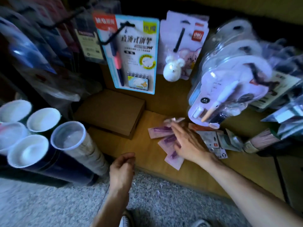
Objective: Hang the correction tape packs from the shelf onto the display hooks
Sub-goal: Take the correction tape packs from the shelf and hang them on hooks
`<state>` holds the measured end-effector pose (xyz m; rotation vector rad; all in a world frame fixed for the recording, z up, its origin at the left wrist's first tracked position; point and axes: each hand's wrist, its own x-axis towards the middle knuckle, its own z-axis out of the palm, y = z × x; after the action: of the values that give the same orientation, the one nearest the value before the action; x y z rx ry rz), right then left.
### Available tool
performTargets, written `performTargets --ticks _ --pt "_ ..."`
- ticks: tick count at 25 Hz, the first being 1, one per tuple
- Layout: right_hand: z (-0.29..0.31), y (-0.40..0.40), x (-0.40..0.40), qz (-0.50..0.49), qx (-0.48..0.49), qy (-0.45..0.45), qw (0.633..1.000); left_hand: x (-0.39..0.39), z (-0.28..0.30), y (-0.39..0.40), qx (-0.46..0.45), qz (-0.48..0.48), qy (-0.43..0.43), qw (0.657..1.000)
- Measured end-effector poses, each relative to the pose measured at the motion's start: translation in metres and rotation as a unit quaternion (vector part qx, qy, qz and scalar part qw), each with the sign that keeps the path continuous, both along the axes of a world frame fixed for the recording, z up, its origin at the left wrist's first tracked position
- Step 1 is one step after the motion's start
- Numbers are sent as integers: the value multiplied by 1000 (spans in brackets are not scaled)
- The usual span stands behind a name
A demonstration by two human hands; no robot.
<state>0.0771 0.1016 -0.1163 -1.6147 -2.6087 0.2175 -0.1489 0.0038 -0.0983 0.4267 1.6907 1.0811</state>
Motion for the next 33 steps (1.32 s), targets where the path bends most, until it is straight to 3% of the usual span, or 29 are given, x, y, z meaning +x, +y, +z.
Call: performTargets --ticks 4,7,10,13,15,18,20,22,24,28,33 --pt "60 -71 -26 201 -51 -67 976 -18 42 -16 60 -2 63 996" --pt "129 -116 -35 284 43 -51 957 -36 88 -32 161 2 136 978" --pt "202 -150 -33 298 127 12 946 -52 148 -37 229 -125 160 952" --pt "264 -176 -22 263 193 90 941 -53 202 -48 250 -331 50 908" --pt "294 -189 -15 238 220 132 937 -55 227 -59 265 -376 -21 888" --pt "313 -195 -14 159 209 222 939 -55 256 -68 307 -340 -84 885" --pt "315 -196 -25 51 96 373 922 -46 267 -71 334 -284 -96 893" --pt "317 -199 -42 -12 -85 520 850 -31 278 -75 345 -233 -79 906" --pt "315 -201 -55 -49 -194 595 778 -15 288 -79 362 -205 -50 908" --pt "319 -200 -66 -70 -180 634 749 -1 303 -84 398 -184 -46 898" --pt "333 -194 -63 -74 -141 637 754 -4 313 -85 403 -160 -106 895"
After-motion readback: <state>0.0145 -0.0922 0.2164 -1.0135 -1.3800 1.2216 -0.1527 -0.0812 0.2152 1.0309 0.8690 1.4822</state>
